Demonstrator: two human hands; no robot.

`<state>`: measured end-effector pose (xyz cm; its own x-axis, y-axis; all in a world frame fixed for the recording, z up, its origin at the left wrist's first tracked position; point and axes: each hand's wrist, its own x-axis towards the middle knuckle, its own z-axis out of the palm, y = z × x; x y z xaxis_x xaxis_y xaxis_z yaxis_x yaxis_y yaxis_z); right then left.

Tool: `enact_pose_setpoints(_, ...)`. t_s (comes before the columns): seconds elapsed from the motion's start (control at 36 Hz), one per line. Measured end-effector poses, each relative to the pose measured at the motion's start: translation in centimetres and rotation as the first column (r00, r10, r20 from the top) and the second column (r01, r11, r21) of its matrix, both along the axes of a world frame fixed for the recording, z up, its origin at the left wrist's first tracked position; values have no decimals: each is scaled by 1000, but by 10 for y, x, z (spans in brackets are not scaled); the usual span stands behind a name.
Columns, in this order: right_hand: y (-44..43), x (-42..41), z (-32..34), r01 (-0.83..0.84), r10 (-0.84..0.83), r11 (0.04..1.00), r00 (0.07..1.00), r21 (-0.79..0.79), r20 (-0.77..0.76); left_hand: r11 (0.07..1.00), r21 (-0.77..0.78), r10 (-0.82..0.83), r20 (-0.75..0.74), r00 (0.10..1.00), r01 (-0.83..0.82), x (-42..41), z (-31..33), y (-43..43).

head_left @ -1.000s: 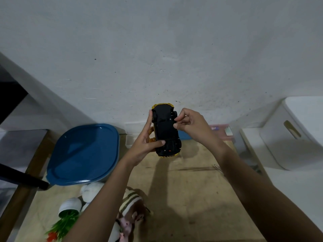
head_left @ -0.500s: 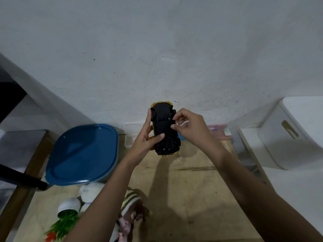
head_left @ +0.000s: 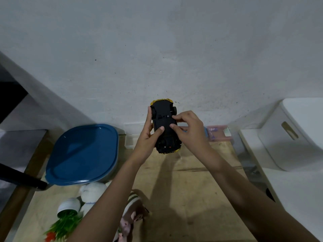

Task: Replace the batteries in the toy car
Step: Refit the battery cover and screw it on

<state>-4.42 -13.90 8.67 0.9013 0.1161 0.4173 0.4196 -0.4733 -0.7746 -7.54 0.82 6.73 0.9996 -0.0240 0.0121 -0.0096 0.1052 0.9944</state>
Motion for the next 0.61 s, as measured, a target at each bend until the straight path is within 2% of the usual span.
enact_pose_setpoints(0.25, 4, -1, -5, 26, -27, 1000, 999, 13, 24, 1000, -7, 21, 11, 1000, -21, 0, -2, -3)
enact_pose_setpoints(0.39, 4, -6, -12, -26, 45, 984, 993, -176, 107, 1000, 1, 27, -18, 999, -27, 0, -4, -2)
enact_pose_setpoints(0.44, 4, -7, -15, -28, 50, 979, 993, -202, 107, 1000, 12, 24, -16, 1000, -24, 0, -5, -2)
enact_pose_setpoints(0.56, 4, -3, -16, -18, 20, 994, 1000, -104, 19, 1000, 16, 9, -28, 1000, -9, -1, -7, -1)
enact_pose_setpoints(0.61, 4, -2, -13, 12, -6, 999, 987, 34, -158, 1000, 21, 3, -29, 1000, -2, -1, -8, 0)
